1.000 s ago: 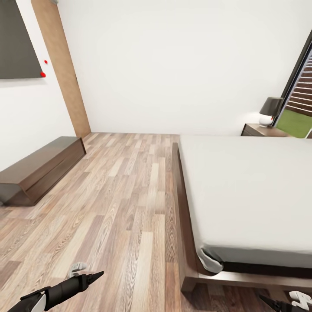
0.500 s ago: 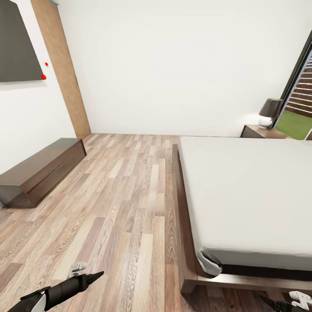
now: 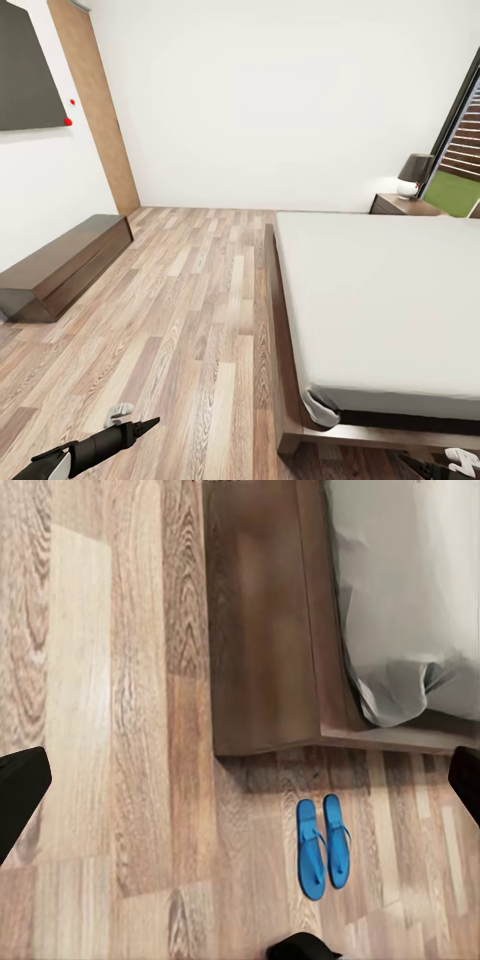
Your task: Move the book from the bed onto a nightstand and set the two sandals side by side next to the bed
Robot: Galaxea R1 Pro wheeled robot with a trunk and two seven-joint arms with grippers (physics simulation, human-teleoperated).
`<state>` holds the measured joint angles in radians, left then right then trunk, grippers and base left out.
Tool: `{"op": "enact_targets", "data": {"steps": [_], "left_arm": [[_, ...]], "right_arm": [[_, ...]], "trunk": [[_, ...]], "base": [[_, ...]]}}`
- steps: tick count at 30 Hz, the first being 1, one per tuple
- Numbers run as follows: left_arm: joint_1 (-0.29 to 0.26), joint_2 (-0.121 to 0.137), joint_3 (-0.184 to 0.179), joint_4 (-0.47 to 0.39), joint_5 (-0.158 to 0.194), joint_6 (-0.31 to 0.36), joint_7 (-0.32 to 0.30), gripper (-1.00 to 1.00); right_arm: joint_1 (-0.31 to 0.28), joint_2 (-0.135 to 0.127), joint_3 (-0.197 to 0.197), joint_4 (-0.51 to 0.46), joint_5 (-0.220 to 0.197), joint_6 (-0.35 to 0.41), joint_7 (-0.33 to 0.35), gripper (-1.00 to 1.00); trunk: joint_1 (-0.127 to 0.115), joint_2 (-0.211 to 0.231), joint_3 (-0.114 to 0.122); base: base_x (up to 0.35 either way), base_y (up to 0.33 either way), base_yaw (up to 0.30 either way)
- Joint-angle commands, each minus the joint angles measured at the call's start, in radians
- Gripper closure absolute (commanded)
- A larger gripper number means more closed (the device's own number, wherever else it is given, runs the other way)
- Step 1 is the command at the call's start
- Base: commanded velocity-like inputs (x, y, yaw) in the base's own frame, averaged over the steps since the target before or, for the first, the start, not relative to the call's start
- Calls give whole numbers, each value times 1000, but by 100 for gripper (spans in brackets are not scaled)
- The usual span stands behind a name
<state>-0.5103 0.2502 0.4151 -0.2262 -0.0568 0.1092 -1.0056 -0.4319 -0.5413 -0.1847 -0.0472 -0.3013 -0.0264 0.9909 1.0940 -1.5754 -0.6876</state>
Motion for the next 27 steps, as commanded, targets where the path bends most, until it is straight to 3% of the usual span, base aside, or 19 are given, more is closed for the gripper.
{"op": "enact_targets", "data": {"steps": [1,10,17,27], "left_arm": [[-1,0,8,-1,-6,10,-5,-100],[-1,0,8,-1,-6,10,-7,-100],[-1,0,8,-1,-6,10,-8,-100],[-1,0,8,-1,-6,10,-8,-100]], "right_arm": [[-1,0,-6,1,5,-3,3,-100],[-1,0,-6,1,6,-3,3,-100],[-1,0,-6,1,5,-3,3,-100],[-1,0,-5,1,5,-3,3,-100]], "trunk": [[-4,7,2],[-39,70,31],[-39,70,31],[-39,70,32]], "base": [[0,0,0],[0,0,0],[0,0,-30],[0,0,-245]]}}
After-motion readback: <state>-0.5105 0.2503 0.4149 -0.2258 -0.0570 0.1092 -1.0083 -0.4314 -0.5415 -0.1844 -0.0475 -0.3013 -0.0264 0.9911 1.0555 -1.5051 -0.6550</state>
